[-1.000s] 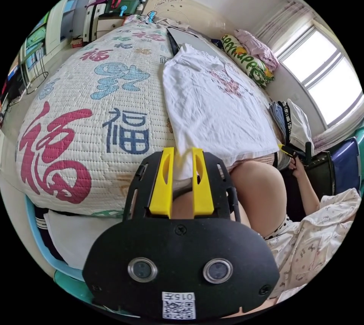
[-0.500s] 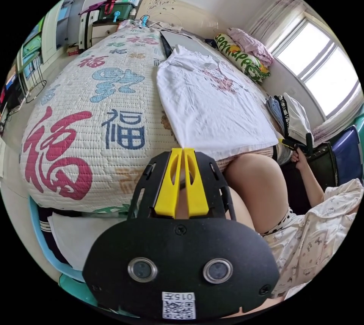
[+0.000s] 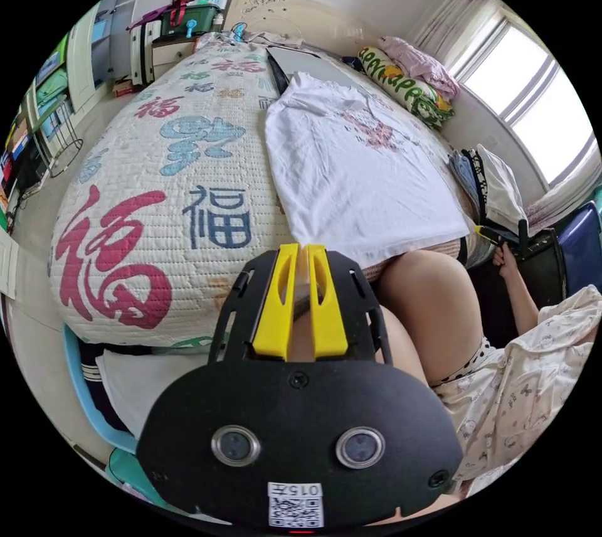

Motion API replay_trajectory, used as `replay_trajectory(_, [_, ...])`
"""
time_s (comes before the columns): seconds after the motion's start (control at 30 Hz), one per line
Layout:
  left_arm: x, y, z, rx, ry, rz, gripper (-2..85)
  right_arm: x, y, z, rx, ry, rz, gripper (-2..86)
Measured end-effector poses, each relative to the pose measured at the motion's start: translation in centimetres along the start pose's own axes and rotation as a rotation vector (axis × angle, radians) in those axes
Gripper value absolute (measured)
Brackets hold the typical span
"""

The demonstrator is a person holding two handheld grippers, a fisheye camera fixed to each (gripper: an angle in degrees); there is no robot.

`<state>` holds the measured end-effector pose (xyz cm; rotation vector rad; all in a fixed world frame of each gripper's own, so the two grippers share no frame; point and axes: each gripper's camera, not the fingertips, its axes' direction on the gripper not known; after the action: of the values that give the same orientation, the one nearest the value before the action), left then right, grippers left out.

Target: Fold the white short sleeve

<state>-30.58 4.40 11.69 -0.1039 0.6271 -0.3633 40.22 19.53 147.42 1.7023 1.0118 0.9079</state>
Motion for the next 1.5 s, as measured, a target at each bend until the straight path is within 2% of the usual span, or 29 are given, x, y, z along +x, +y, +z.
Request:
replay_trajectory(0.17, [2.1, -7.1, -6.0, 0.114, 0.004, 0.017, 4.8, -0.9, -1.8, -7.2, 0.189, 0.006, -0.160, 8.1])
replay_trajectory(0.3, [9.9, -19.5, -6.0, 0.223, 0.036, 0.138, 7.3, -6.0, -8.7, -7.2, 0.229, -0.171, -0.355, 8.9])
replay_trajectory(0.43, [19.9, -32.3, 1.6, 0.254, 0.044, 0.292, 6.5, -12.4, -15.5, -3.9, 0.181, -0.251, -0.518, 8.5])
replay_trajectory(0.57, [27.5, -43.0, 12.0, 0.185, 0.045, 0.383, 7.6, -18.1, -22.0, -0.1, 0.149, -0.258, -0.606, 8.5])
replay_trajectory(0.7, [30.0, -50.3, 20.6, 0.128, 0.046, 0.361, 8.0, -21.8, -28.5, 5.1, 0.036, -0.203, -0.604, 8.8])
replay_trajectory(0.77, [30.8, -54.6, 26.4, 0.029, 0.021, 0.343, 8.7, -23.0, -30.8, 6.9, -0.011, -0.180, -0.612, 9.2])
replay_trajectory(0.93, [34.1, -59.1, 33.4, -0.070, -0.069, 0.440, 8.1, -26.0, -35.3, 10.3, -0.133, -0.107, -0.682, 9.1])
replay_trajectory(1.0, [34.6, -59.7, 34.1, -0.070, -0.104, 0.421, 6.5, -27.2, -36.9, 11.6, -0.217, -0.050, -0.702, 4.2])
replay_trajectory(1.1, [34.9, -60.1, 33.7, -0.099, -0.083, 0.438, 2.1, -27.1, -38.9, 9.8, -0.187, 0.029, -0.732, 1.1])
replay_trajectory(1.17, [33.8, -60.6, 31.7, -0.106, -0.046, 0.441, 1.0, -25.3, -41.3, 7.5, -0.180, 0.008, -0.703, 0.6])
replay_trajectory(1.2, [32.5, -61.0, 29.5, -0.087, -0.080, 0.448, 0.7, -23.3, -43.4, 5.8, -0.164, 0.022, -0.673, 0.5])
replay_trajectory(1.23, [30.2, -61.8, 26.8, -0.056, -0.187, 0.444, 0.6, -22.1, -44.7, 4.9, -0.148, 0.052, -0.658, 0.5])
replay_trajectory(1.3, [24.8, -63.2, 22.5, -0.006, -0.312, 0.388, 0.7, -15.8, -50.5, 1.9, -0.057, 0.274, -0.557, 0.6])
replay_trajectory(1.37, [17.8, -64.6, 18.2, 0.057, -0.402, 0.282, 1.4, -9.9, -55.4, 0.1, 0.013, 0.384, -0.416, 1.0])
replay_trajectory(1.43, [9.4, -64.9, 14.7, 0.136, -0.638, 0.111, 4.4, -3.1, -59.2, -1.8, 0.065, 0.335, -0.146, 1.5])
replay_trajectory(1.47, [6.4, -63.9, 13.8, 0.153, -0.777, 0.000, 5.7, 1.0, -59.7, -2.9, 0.105, 0.249, 0.023, 2.3])
replay_trajectory(1.5, [5.2, -63.0, 13.4, 0.165, -0.807, -0.044, 5.9, 4.0, -59.2, -3.8, 0.168, 0.118, 0.139, 3.1])
